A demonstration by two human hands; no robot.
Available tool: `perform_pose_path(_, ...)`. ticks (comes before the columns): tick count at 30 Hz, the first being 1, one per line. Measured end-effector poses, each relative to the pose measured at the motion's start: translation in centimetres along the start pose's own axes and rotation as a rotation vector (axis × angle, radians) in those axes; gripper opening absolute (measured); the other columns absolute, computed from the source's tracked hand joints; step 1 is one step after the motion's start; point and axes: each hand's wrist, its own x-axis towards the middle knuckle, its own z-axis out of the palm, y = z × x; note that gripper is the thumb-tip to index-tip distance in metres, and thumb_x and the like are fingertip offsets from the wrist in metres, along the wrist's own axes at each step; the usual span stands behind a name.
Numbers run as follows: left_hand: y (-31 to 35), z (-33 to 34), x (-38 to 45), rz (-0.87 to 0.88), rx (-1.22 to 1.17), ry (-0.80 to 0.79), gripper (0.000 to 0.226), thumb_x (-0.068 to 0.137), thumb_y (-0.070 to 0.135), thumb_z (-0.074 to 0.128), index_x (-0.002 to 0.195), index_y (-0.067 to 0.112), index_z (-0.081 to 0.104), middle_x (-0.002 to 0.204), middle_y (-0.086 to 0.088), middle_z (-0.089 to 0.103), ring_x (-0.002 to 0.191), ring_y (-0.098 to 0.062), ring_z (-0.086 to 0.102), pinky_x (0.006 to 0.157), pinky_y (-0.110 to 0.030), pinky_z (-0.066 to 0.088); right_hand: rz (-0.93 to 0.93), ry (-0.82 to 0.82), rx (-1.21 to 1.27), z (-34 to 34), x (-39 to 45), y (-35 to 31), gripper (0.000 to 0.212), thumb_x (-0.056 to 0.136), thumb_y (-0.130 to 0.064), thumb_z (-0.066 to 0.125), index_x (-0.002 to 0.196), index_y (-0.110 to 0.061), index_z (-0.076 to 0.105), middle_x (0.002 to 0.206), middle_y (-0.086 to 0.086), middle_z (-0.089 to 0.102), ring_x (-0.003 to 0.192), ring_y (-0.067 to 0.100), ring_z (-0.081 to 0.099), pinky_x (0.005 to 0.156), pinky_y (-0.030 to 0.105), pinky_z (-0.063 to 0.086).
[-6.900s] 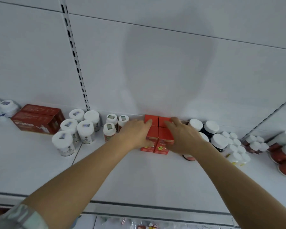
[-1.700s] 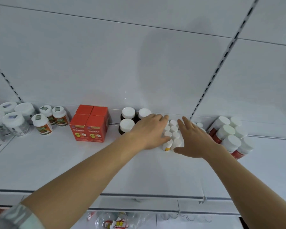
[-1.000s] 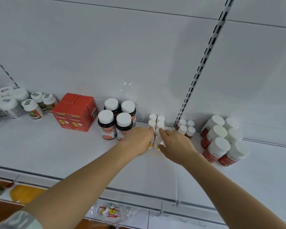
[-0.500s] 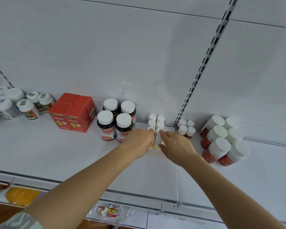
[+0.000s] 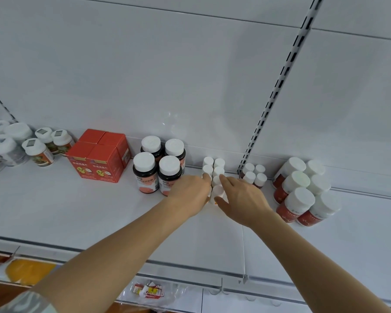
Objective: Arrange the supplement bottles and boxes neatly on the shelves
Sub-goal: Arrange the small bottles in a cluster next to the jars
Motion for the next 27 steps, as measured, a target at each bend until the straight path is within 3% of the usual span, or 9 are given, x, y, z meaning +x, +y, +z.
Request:
perform_pose_path(4,0.2,-0.3,0.6,-0.046,-0.027,0.099,0.053,0.093,0.047,0.056,0.125,0.007,0.045,0.112,-0.01,0.061,0.1,-0.031,0.061,0.069,-0.038,0.043,0.029,0.062,-0.003,-1.0,0.6,0.6,0.046,0.097,-0.04,0.044,0.134,-0.014,0.05,0.121,0.002,0.062,0.109,0.024,0.059,0.075,0.037,0.053)
perform_pose_path(8,0.2,-0.6,1.7,-0.086,-0.054,0.111,0.045,0.099,0.036,0.046,0.133,0.007,0.041,0.122,-0.011,0.054,0.11,-0.03,0.054,0.085,-0.038,0.044,0.056,0.055,-0.078,-1.5,2.0,1.3,0.034,0.098,-0.026,0.042,0.129,-0.016,0.051,0.118,0.001,0.06,0.107,0.022,0.057,0.07,0.032,0.046)
perform_pose_path(12,0.1,-1.0,3.0,-0.122,-0.007,0.009,0.029,0.097,0.019,0.047,0.124,0.008,0.046,0.116,-0.012,0.057,0.105,-0.031,0.058,0.073,-0.035,0.038,0.058,0.005,-0.09,-1.5,3.7,1.3,0.032,0.099,-0.02,0.043,0.13,-0.015,0.05,0.113,0.003,0.062,0.106,0.025,0.056,0.075,0.035,0.051)
perform_pose_path(15,0.0,-1.2,3.8,-0.145,-0.014,-0.065,0.025,0.092,0.01,0.049,0.117,0.007,0.049,0.111,-0.012,0.061,0.1,-0.032,0.061,0.067,-0.035,0.034,0.051,-0.009,-0.132,-1.1,4.9,1.5,0.021,0.099,-0.018,0.042,0.117,-0.015,0.053,0.101,0.003,0.061,0.095,0.025,0.057,0.067,0.033,0.044)
perform_pose_path(19,-0.2,-1.2,4.7,-0.175,-0.046,-0.078,0.023,0.088,0.008,0.052,0.111,0.008,0.049,0.102,-0.011,0.065,0.091,-0.031,0.064,0.063,-0.035,0.035,0.057,0.0,-0.121,-0.8,6.2,1.7,0.017,0.1,-0.024,0.042,0.11,-0.015,0.053,0.098,0.004,0.061,0.092,0.026,0.057,0.062,0.031,0.031)
perform_pose_path(27,-0.2,-0.6,5.8,-0.232,-0.047,-0.082,0.024,0.091,0.007,0.05,0.115,0.008,0.051,0.108,-0.012,0.067,0.098,-0.031,0.065,0.065,-0.034,0.037,0.095,-0.021,-0.061,0.1,7.4,2.3,0.02,0.101,-0.028,0.042,0.109,-0.016,0.056,0.097,0.005,0.061,0.092,0.027,0.058,0.062,0.032,0.032)
